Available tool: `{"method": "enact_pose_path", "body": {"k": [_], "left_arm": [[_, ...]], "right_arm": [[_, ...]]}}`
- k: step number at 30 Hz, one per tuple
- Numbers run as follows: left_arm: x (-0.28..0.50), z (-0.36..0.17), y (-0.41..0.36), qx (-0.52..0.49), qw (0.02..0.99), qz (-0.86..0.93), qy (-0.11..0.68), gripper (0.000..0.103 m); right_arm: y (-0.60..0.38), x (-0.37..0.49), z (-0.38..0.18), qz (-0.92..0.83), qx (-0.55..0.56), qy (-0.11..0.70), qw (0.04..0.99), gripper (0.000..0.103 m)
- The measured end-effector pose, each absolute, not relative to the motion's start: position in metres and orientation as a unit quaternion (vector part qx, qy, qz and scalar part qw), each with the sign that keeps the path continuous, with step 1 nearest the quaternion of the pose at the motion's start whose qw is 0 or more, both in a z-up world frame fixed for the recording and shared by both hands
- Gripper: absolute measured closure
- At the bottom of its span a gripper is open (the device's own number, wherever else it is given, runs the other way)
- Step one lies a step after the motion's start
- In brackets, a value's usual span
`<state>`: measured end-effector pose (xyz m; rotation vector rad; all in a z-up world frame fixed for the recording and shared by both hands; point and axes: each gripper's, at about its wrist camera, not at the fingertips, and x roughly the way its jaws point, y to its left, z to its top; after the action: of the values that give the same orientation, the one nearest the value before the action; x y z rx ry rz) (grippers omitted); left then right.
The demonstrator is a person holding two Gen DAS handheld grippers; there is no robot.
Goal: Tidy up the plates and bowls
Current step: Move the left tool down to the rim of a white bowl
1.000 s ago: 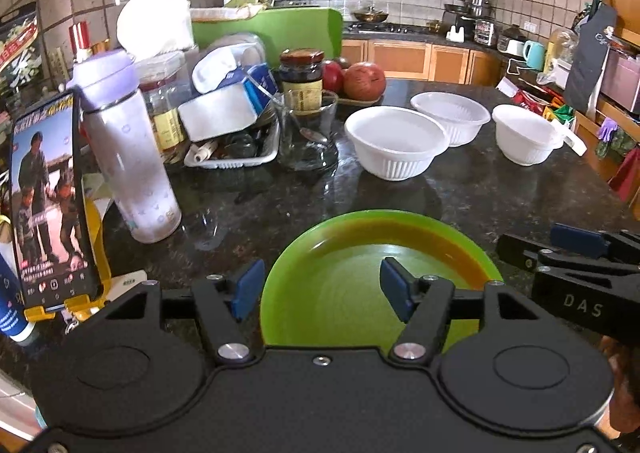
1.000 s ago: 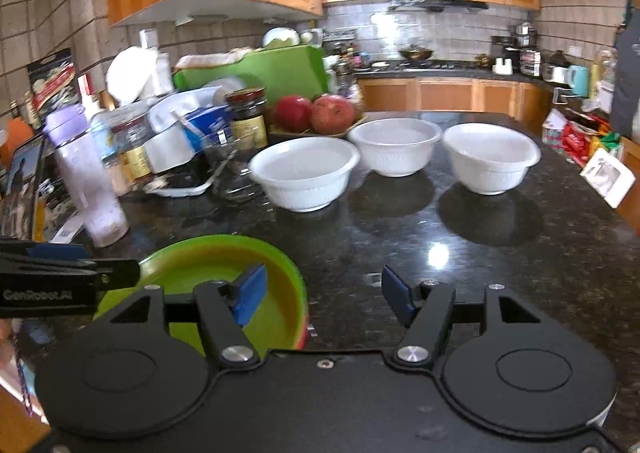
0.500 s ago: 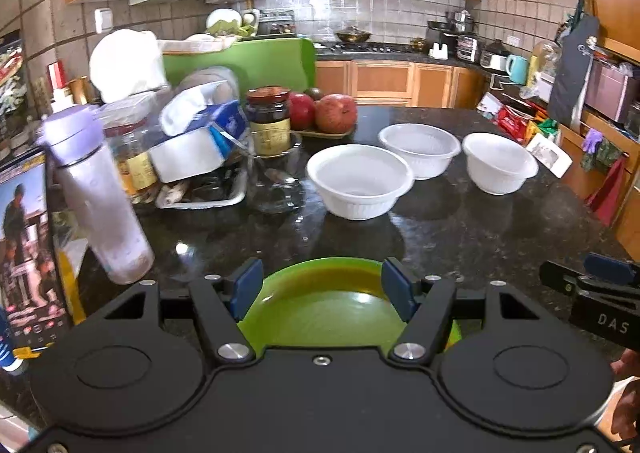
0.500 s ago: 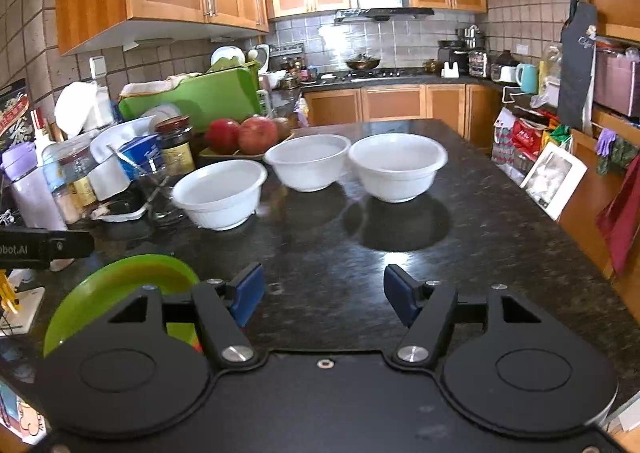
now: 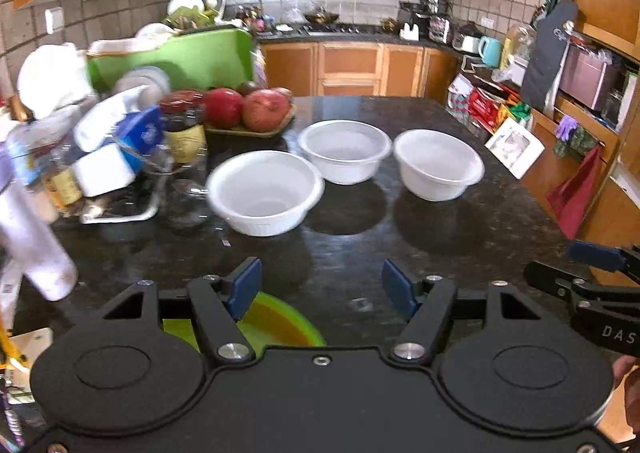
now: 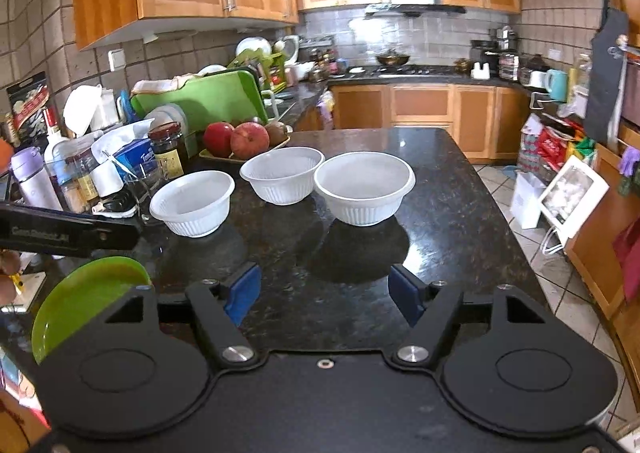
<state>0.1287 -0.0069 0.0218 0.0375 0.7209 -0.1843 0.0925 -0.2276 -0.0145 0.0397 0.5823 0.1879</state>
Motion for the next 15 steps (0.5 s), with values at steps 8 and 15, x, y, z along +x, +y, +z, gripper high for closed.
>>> {"method": "enact_pose_path", "body": {"k": [8, 15], "left_arm": [[0.158, 0.023, -0.064, 0.022, 0.917, -0.104, 0.384, 0.033], [0.193, 0.024, -0.094, 0.002, 0.908, -0.079, 0.412, 0.033]], "right_arm": [[-0.271, 0.132, -0.004, 0.124, -0.012, 0.305, 0.944, 0.02], [-0.307, 0.184, -0.001, 0.157, -0.001, 0.36, 0.919, 0.022]]}}
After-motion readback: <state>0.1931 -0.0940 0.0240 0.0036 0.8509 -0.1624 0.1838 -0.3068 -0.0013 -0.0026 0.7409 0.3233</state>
